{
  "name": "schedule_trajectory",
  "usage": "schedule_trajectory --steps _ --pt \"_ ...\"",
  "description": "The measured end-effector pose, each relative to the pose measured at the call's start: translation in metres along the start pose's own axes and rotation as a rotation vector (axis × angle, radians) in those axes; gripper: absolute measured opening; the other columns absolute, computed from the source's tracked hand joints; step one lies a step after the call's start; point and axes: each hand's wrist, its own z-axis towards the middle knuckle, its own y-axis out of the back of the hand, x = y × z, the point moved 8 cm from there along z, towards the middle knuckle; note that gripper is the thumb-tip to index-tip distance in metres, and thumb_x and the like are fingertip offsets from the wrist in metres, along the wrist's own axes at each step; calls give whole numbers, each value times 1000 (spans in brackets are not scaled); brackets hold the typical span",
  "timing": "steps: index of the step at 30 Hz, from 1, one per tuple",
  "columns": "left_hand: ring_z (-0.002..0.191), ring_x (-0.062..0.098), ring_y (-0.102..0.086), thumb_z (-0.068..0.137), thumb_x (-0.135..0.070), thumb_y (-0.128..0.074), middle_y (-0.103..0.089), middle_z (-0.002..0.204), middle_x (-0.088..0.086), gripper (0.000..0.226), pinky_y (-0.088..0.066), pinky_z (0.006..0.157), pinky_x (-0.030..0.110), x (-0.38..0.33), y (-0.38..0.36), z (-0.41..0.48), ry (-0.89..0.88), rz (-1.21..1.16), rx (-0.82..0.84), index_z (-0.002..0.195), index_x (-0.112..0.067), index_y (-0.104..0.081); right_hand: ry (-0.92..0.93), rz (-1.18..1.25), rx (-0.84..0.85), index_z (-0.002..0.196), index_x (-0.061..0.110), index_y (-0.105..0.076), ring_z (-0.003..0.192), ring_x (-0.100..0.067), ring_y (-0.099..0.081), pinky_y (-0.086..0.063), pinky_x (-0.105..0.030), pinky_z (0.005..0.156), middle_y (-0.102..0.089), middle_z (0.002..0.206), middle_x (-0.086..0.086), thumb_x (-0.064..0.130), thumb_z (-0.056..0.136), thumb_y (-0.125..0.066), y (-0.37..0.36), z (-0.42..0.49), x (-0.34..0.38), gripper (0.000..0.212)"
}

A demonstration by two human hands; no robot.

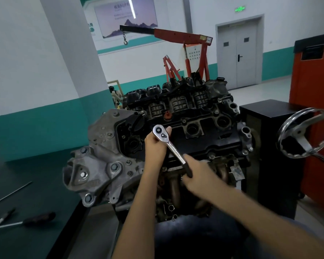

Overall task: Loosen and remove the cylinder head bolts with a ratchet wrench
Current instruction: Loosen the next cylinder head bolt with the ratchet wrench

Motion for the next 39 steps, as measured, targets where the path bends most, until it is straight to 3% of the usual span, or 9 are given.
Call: schedule_trajectory --steps 4,7,9,12,20,27,31,35,39 --pt "72 3 -61 89 -11 -64 -65 64 -9 34 -46 67 13 -11 -2 3 -41 15 55 59 -28 -65 112 -388 167 106 22 -54 58 -11 -55 -45 -26 51 -50 70 5 8 83 -56 70 36 -7 27" --pt "62 13 -50 90 -18 -67 -54 64 20 34 -40 60 25 -25 0 6 -124 47 93 64 -4 -51 261 -604 190 110 27 -53 57 -10 -50 -42 -30 55 -43 67 11 11 86 -54 87 58 11 30" --pt "58 12 -41 92 -22 -65 -43 56 9 42 -35 58 28 -25 3 4 -120 23 117 60 -10 -41 262 -640 140 116 26 -51 58 -14 -48 -41 -31 58 -40 67 10 13 86 -54 84 56 14 33" --pt "61 16 -32 96 -22 -60 -32 59 -3 44 -30 60 29 -22 -2 -4 -99 -30 107 63 -16 -32 140 -404 29 106 20 -49 68 -28 -56 -49 -36 61 -47 72 -1 15 84 -56 58 26 1 24" --pt "56 7 -24 95 -14 -60 -25 64 9 42 -27 52 17 -17 -1 2 -91 -6 -21 65 -9 -31 -111 366 -146 97 16 -45 50 -6 -49 -40 -17 47 -49 64 -1 4 81 -51 -52 -10 24 20" --pt "58 4 -36 92 -19 -60 -40 55 -14 44 -33 60 22 -17 -9 4 -134 2 73 54 -26 -40 109 -291 121 99 22 -52 50 -11 -54 -41 -22 46 -50 64 6 7 82 -59 63 22 -9 24" --pt "68 8 -47 89 -10 -54 -53 65 -8 33 -38 68 27 -17 -3 7 -140 -15 38 61 -26 -59 287 -739 55 120 25 -50 51 -10 -45 -34 -24 49 -36 60 13 17 87 -57 98 55 8 34" --pt "57 2 -34 94 -12 -58 -38 54 -15 43 -32 57 19 -14 -1 -1 -113 -80 -38 57 -23 -41 155 -485 -73 97 25 -41 67 -31 -57 -39 -31 56 -42 65 3 19 83 -58 62 23 -3 23" --pt "47 1 -26 96 -17 -59 -29 46 -15 49 -25 48 14 -15 -6 0 -86 2 -99 57 -21 -29 -38 50 -150 83 26 -34 52 -17 -48 -35 -24 46 -45 61 1 10 82 -55 -1 -12 -2 27"
